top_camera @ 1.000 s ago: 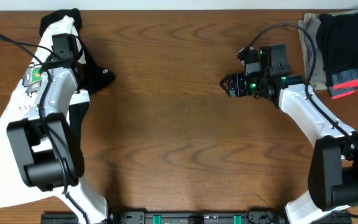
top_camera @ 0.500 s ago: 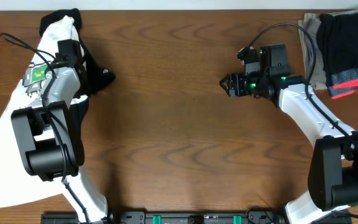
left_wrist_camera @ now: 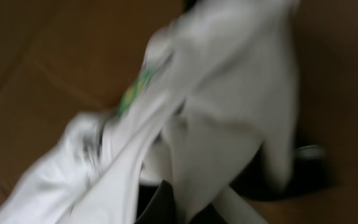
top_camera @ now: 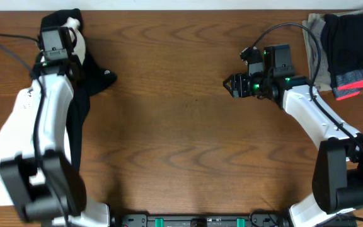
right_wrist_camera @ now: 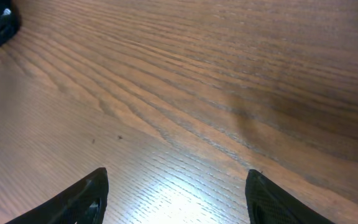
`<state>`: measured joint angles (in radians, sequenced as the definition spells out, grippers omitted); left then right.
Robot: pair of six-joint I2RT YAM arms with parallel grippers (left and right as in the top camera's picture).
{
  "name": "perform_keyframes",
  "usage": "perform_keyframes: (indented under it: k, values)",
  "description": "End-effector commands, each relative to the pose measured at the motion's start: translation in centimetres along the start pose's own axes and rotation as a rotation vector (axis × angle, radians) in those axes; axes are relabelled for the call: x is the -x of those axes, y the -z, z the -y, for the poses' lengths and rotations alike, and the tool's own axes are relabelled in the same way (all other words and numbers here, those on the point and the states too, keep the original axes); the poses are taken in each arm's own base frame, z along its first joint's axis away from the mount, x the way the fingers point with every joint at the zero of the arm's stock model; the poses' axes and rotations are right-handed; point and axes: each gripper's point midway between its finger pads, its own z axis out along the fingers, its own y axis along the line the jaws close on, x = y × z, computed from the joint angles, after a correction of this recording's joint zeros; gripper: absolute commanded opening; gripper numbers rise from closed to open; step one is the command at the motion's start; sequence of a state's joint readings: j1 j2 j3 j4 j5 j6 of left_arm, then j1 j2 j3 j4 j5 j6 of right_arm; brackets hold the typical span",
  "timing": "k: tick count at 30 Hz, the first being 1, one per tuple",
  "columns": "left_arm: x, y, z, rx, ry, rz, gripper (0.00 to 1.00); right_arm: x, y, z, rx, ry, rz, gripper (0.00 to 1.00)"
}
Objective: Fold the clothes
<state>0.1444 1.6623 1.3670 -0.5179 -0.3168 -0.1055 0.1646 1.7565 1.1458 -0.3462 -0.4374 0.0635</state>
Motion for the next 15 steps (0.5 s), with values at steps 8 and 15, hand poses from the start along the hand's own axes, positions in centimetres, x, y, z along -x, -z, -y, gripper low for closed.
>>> perform_keyframes:
  k: [8, 15]
  values:
    - [5.4, 17.4, 9.8, -0.506, 0.03, 0.338, 0.06, 5.0, 9.8, -1.3, -0.007, 0.043, 0.22, 0.66]
    - [3.1, 20.5, 16.6, -0.652, -0.068, 0.34, 0.06, 4.2, 15.1, -1.7, -0.046, 0.015, 0.257, 0.64]
